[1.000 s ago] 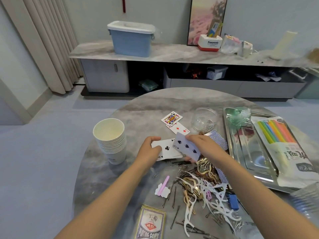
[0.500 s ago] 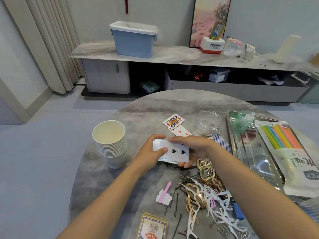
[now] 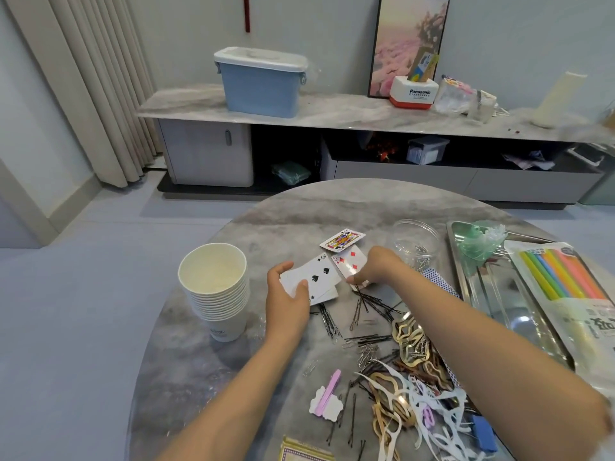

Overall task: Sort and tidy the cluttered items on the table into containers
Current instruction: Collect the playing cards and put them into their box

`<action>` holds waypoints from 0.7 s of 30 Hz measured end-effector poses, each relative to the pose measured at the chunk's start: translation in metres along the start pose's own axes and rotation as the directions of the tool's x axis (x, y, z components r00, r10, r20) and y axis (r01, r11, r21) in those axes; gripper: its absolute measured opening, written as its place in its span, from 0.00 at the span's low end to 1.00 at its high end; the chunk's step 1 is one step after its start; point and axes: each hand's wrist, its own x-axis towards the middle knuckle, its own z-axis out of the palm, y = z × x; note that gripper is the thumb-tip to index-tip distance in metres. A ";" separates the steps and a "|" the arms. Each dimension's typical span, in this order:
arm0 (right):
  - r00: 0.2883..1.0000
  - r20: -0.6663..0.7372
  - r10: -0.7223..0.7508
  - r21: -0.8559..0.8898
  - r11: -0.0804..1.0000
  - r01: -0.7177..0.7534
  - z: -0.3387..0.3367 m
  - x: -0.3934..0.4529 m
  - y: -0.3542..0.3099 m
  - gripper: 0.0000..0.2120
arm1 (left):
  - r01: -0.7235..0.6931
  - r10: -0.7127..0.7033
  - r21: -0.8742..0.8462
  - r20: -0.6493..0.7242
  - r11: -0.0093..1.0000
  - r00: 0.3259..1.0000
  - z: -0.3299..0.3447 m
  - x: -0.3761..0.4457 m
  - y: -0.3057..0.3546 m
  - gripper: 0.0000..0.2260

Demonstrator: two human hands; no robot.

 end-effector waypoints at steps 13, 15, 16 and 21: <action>0.921 -0.220 -0.321 -0.233 0.934 0.270 -0.035 0.002 -0.012 0.10 | 0.057 -0.060 -0.149 -0.015 0.987 0.998 -0.005 0.007 -0.008 0.14; 0.906 -0.184 -0.380 -0.262 0.908 0.328 -0.020 0.019 -0.014 0.13 | 0.046 -0.047 -0.141 -0.001 0.989 0.999 -0.005 0.008 -0.009 0.14; 0.909 -0.155 -0.387 -0.251 0.905 0.343 -0.012 0.027 -0.013 0.14 | 0.044 -0.044 -0.136 0.005 0.990 0.999 -0.006 0.009 -0.010 0.14; 0.924 -0.011 -0.383 -0.113 0.918 0.380 -0.010 0.047 -0.015 0.36 | 0.042 -0.041 -0.114 0.016 0.993 0.999 -0.007 0.011 -0.014 0.14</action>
